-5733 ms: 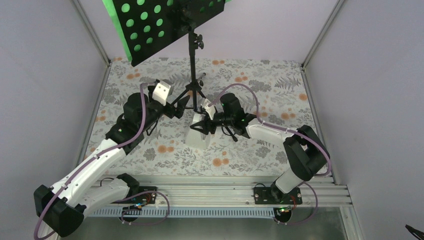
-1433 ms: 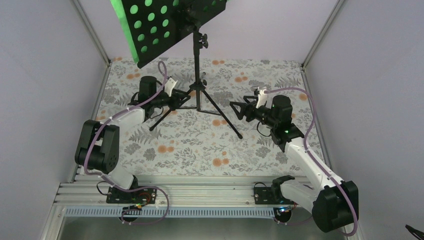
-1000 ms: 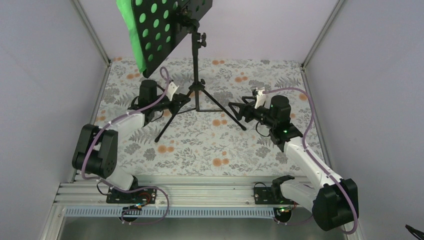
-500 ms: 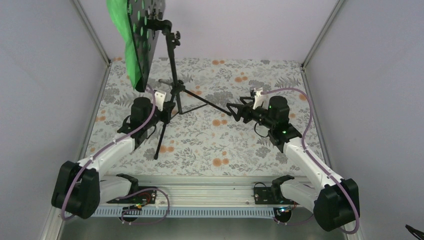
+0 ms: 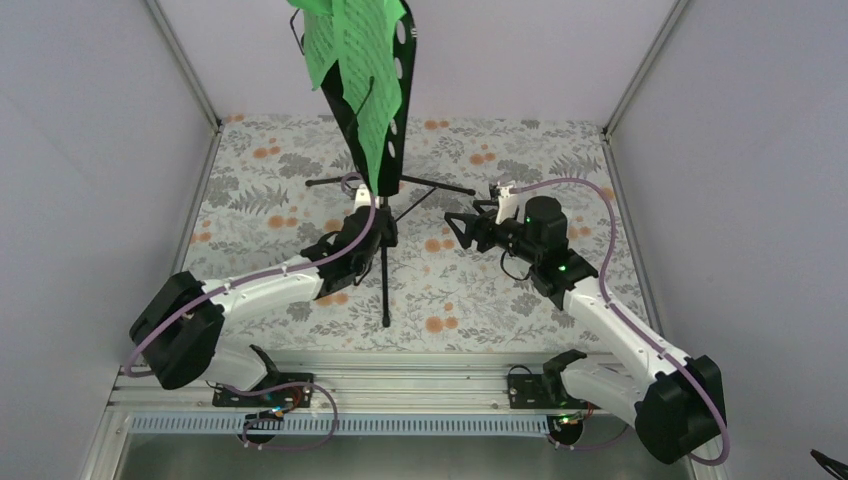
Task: Pack up the instrument practice props
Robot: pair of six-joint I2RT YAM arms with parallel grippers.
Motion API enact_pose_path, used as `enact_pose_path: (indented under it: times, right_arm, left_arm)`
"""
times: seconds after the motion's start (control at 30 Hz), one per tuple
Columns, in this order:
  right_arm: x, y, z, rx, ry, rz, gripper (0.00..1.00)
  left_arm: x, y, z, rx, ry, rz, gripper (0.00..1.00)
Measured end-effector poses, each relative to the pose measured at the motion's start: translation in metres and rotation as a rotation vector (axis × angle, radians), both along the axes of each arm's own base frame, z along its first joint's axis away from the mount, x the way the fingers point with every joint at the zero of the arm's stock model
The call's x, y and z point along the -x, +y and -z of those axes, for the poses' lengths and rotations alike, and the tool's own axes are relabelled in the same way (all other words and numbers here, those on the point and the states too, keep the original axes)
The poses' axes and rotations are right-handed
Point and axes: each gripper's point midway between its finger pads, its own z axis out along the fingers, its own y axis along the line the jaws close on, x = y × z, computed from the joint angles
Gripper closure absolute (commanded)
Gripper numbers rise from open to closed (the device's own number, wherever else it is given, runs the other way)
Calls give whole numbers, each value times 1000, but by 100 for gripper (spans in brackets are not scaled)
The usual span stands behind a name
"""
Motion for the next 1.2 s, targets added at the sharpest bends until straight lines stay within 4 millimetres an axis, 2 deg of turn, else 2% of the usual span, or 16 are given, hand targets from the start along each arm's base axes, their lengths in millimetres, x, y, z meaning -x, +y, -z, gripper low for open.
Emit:
enact_pose_path:
  times: [0.1, 0.13, 0.2, 0.27, 0.37, 0.47, 0.63, 0.77, 0.93, 1.03, 1.13, 1.2]
  right_arm:
    - [4, -2, -3, 1, -2, 12, 12]
    - [5, -2, -5, -2, -6, 16, 12]
    - [8, -5, -9, -7, -15, 24, 12]
    - [10, -7, -11, -10, -19, 32, 11]
    - [12, -10, -12, -14, -21, 44, 10]
    - [15, -13, -13, -19, -24, 52, 10]
    - [15, -17, -21, -35, -35, 89, 11]
    - [8, -14, -32, -45, -41, 113, 22]
    - [-2, -1, -60, -118, -97, 101, 21]
    - [-13, 18, -83, -149, -141, 62, 21]
    - [-25, 46, -108, -174, -191, 9, 25]
    - [-32, 65, -119, -180, -220, -30, 27]
  left_arm:
    - [1, -12, 0, 13, 3, -16, 96]
    - [2, -14, 0, 15, 4, -18, 90]
    - [1, -19, 0, 19, 5, -17, 59]
    - [1, -21, -1, 31, 8, -18, 38]
    - [1, -20, -4, 50, 7, -23, 16]
    - [5, -15, -16, 68, -17, -28, 1]
    - [18, 9, -50, 94, -72, -40, 0]
    - [25, 32, -79, 126, -97, -16, 0]
    - [19, 86, -104, 148, -103, -3, 0]
    - [15, 108, -123, 123, -114, 28, 0]
    - [10, 129, -155, 120, -160, 76, 0]
    - [5, 148, -165, 134, -183, 76, 0]
